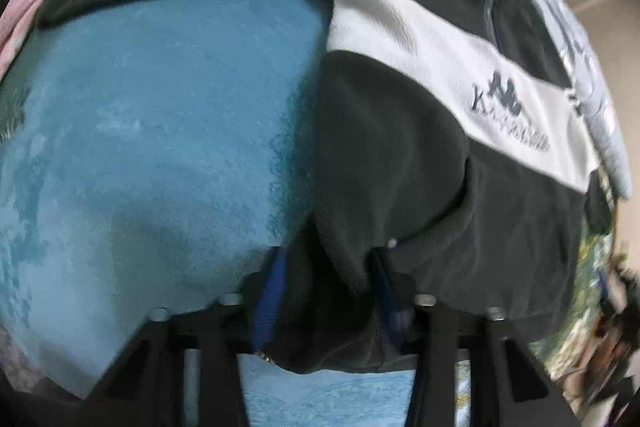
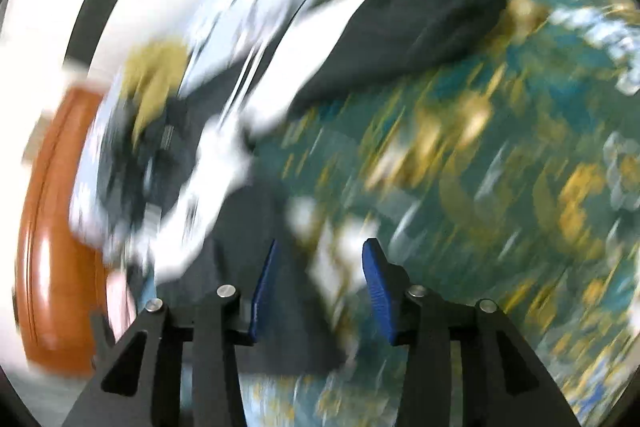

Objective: Fold clothes
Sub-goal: 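Fold the sleeve across the jacket body with the right tool while the left tool holds the hem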

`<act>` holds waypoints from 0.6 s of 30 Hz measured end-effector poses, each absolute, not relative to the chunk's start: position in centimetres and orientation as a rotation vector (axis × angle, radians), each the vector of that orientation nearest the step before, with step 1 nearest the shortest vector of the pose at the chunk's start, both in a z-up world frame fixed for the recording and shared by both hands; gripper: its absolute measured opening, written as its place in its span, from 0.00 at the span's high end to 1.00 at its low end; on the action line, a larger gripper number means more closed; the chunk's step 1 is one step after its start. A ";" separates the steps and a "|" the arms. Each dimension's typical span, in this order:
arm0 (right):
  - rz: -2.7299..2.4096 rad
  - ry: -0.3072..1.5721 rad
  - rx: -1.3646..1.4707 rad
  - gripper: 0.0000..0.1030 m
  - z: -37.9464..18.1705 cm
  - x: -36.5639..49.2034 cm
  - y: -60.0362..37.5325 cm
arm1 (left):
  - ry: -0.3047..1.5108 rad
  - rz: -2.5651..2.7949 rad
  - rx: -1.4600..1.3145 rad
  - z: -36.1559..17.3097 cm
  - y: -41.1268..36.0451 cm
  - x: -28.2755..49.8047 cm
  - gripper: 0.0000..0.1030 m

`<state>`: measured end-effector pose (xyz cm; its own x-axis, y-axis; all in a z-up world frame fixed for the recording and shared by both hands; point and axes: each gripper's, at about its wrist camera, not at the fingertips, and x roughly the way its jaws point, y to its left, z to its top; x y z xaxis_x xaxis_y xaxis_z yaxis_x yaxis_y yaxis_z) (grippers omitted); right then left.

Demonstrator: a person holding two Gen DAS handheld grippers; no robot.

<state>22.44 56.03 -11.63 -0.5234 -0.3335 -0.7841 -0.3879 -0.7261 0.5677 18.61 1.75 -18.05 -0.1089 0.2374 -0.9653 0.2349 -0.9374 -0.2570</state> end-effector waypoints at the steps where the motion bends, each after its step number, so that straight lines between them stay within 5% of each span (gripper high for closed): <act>1: 2.420 1.172 -1.428 0.57 -11.7 21.8 57.9 | -0.537 2.268 -2.109 -18.2 2.0 18.6 0.83; 9: 2.128 1.401 -1.091 0.57 -14.6 18.0 65.9 | -0.796 2.306 -2.097 -17.6 0.5 18.7 0.86; 13: 2.057 1.453 -1.048 0.59 -15.9 16.6 66.5 | -0.943 2.296 -1.992 -16.7 -0.2 18.3 0.59; 15: 2.005 1.501 -1.023 0.91 -16.4 16.5 66.8 | -1.014 2.283 -1.950 -16.2 -0.7 18.1 0.57; 18: 2.058 1.464 -0.962 0.91 -14.0 15.5 65.8 | -1.098 2.309 -1.863 -14.7 -1.9 17.6 0.56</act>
<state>15.50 65.85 -14.00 -0.6640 -0.0440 -0.7465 -0.6907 -0.3463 0.6348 17.59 -1.87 -14.73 -0.3060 0.3930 -0.8671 0.4249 -0.7587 -0.4938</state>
